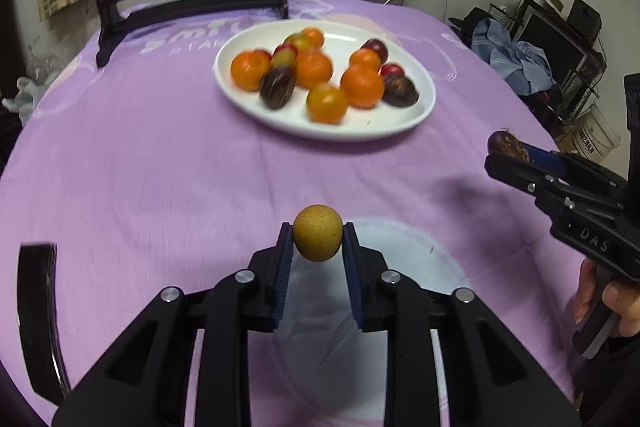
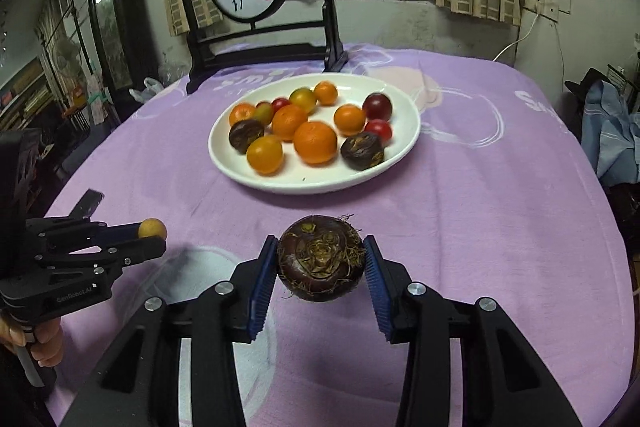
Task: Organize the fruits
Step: 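Lower both fruits onto the white plate and open both grippers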
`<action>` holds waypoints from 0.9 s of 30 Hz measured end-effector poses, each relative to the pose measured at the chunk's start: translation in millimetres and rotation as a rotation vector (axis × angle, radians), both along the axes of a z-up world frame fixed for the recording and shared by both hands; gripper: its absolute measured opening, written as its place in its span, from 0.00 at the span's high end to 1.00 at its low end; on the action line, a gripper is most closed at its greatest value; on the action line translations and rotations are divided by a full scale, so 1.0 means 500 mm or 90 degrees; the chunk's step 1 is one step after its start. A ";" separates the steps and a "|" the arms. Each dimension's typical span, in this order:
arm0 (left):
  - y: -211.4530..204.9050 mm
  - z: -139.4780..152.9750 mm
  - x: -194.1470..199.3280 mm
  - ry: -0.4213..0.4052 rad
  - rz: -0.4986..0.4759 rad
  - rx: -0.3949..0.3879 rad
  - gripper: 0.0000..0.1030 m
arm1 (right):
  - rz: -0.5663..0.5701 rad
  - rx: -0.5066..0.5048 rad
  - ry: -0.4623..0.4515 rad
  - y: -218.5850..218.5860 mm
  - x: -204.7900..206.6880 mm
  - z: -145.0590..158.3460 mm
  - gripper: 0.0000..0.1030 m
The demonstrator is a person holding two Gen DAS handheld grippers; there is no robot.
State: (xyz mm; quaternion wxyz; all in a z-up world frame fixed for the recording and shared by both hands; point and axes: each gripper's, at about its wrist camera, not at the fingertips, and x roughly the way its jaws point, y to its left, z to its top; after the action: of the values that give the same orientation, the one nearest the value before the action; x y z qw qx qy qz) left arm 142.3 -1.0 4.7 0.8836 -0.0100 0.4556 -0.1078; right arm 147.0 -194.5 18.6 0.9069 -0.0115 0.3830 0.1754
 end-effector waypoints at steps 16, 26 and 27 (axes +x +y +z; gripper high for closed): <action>-0.046 0.047 0.272 -0.020 0.036 0.002 0.76 | -0.015 0.063 0.024 0.035 0.254 0.002 0.58; -0.020 0.016 0.345 -0.033 0.119 0.030 0.52 | -0.037 0.024 0.011 0.073 0.340 -0.033 0.47; -0.017 0.017 0.346 -0.032 0.128 0.030 0.46 | -0.038 0.011 -0.001 0.074 0.338 -0.028 0.47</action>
State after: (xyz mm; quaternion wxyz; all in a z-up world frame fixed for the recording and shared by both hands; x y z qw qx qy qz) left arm 315.2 -9.3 13.1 0.9012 -0.0324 0.4321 -0.0083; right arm 315.9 -157.5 4.4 0.9121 0.0079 0.3810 0.1513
